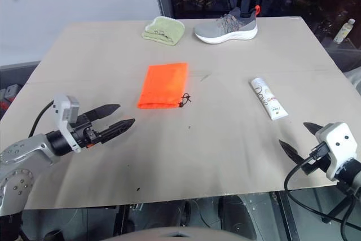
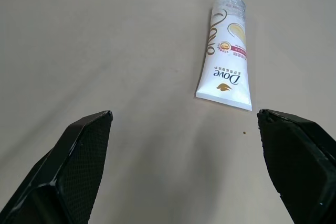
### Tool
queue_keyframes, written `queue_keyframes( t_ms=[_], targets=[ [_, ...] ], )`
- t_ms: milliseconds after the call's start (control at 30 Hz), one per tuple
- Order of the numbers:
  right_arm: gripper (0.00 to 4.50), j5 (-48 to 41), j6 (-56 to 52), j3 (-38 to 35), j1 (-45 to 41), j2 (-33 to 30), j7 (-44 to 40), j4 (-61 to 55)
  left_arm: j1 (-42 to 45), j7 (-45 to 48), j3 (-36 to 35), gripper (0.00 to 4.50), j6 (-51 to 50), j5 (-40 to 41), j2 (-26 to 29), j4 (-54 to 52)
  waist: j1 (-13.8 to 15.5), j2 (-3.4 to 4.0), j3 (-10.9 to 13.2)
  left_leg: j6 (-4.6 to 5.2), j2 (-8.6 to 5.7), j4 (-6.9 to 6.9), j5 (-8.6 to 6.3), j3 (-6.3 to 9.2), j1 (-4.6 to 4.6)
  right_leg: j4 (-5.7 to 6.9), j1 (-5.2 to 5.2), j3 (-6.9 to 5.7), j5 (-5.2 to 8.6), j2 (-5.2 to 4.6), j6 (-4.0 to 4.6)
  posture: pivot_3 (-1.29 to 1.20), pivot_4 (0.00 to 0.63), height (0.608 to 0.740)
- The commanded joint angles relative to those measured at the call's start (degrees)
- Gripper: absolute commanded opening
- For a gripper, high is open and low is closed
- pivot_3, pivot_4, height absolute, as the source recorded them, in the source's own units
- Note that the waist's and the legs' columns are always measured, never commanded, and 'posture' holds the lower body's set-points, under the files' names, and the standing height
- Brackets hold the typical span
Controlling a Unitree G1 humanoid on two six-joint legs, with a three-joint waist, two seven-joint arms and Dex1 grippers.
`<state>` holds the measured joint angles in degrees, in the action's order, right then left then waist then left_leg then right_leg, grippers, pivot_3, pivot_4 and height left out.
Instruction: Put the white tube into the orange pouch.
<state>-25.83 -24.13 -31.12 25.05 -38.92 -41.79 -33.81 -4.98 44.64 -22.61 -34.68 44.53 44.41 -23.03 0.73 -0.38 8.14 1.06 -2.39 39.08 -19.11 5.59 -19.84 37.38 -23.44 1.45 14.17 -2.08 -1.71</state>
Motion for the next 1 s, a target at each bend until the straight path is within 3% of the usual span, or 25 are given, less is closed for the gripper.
queue_keyframes(
  t_ms=[33, 800, 1000],
  targets=[
    [4.50, -0.19, 0.75, 0.13, -0.34, 0.69, 0.81, -1.56, 0.81, -0.83, -0.68, 4.44, 0.20, 0.26, -0.56, -1.22, 0.00, 0.00, 0.00, 0.00, 0.00, 0.00, 0.00, 0.00, 0.00, 0.00, 0.00, 0.00, 0.00, 0.00, 0.00, 0.00, 0.150, 0.740],
    [4.50, -3.88, -7.29, 6.24, -7.17, 0.92, 7.51, -9.53, 0.63, -2.16, -0.36, 4.44, 0.61, -0.86, -2.86, -1.39, 0.01, 0.01, 0.01, 0.00, -0.01, 0.00, 0.00, 0.01, -0.01, -0.01, -0.01, -0.01, 0.00, 0.01, 0.00, 0.00, 0.150, 0.740],
    [4.50, -5.10, -8.60, 9.10, -10.17, 0.03, 7.46, -11.95, 2.25, -6.10, 4.44, 4.44, 13.51, -19.02, -1.41, 2.86, 0.02, 0.01, 0.01, -0.01, -0.01, 0.00, 0.01, 0.01, 0.01, 0.00, -0.01, -0.01, 0.00, 0.02, 0.00, 0.00, 0.150, 0.740]
  ],
)
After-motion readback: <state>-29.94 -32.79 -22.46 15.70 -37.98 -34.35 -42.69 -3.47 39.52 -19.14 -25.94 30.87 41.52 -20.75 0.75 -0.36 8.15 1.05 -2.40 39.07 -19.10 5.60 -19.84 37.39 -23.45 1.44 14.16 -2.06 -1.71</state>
